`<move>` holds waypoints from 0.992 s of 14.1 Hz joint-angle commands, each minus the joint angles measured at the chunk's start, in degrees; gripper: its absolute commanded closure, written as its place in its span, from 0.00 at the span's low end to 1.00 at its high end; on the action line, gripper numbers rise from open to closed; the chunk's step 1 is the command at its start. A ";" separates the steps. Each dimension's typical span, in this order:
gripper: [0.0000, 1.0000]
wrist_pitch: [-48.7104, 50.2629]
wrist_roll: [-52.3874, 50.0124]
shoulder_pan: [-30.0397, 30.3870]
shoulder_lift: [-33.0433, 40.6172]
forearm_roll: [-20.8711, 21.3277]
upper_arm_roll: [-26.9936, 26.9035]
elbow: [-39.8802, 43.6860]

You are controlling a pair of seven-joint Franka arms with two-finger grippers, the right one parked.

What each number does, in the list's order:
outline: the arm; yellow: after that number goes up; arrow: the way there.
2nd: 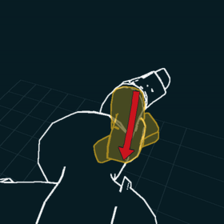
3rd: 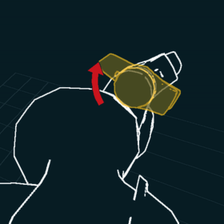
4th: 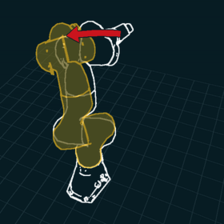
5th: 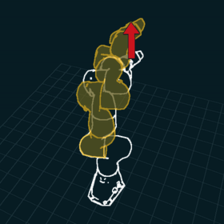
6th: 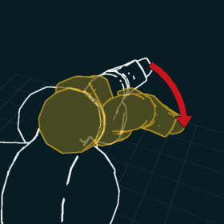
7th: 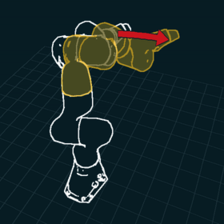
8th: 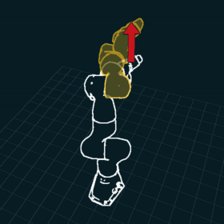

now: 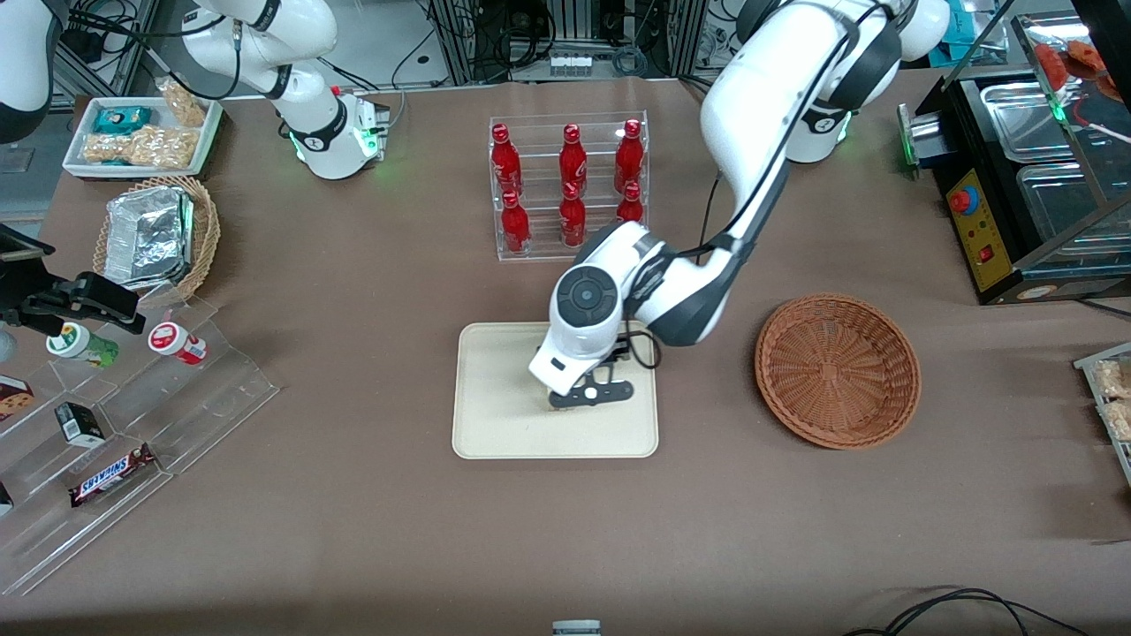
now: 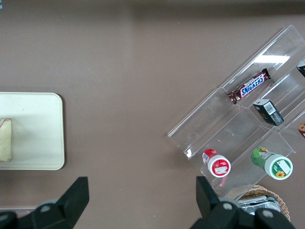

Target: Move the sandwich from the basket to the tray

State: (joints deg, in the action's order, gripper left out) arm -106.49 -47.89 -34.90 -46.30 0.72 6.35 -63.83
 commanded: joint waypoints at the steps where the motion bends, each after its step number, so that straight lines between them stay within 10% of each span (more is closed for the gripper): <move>1: 0.00 8.56 3.49 5.26 9.10 -0.71 0.24 -2.26; 14: 0.00 25.99 28.29 33.03 36.62 -0.55 -0.20 -22.92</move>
State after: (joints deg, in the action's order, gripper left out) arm -80.48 -20.03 -3.66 -14.16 -0.56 5.60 -82.82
